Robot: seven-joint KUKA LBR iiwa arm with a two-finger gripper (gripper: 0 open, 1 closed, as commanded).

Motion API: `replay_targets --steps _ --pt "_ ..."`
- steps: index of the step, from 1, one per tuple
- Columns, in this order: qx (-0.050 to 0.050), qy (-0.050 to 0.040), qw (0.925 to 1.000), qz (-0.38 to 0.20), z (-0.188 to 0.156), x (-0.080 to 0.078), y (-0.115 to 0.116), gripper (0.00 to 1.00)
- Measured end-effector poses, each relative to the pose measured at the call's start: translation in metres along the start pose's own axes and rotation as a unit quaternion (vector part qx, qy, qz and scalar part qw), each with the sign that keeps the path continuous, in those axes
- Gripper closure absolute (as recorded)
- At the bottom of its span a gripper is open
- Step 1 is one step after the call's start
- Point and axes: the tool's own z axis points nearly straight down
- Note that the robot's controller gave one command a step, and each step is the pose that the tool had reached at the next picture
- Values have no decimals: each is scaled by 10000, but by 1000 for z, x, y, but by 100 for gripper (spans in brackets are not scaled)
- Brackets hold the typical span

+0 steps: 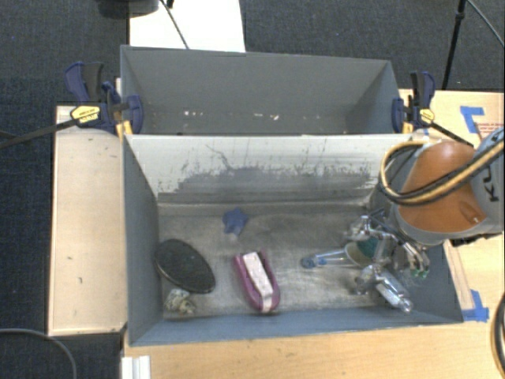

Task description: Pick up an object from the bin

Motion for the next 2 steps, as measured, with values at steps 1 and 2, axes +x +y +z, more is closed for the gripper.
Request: replay_targets --steps 1,2 --pt "11 -36 10000 -22 -2 -2 1 100" --pt "15 10 9996 -296 -132 -3 8 100"
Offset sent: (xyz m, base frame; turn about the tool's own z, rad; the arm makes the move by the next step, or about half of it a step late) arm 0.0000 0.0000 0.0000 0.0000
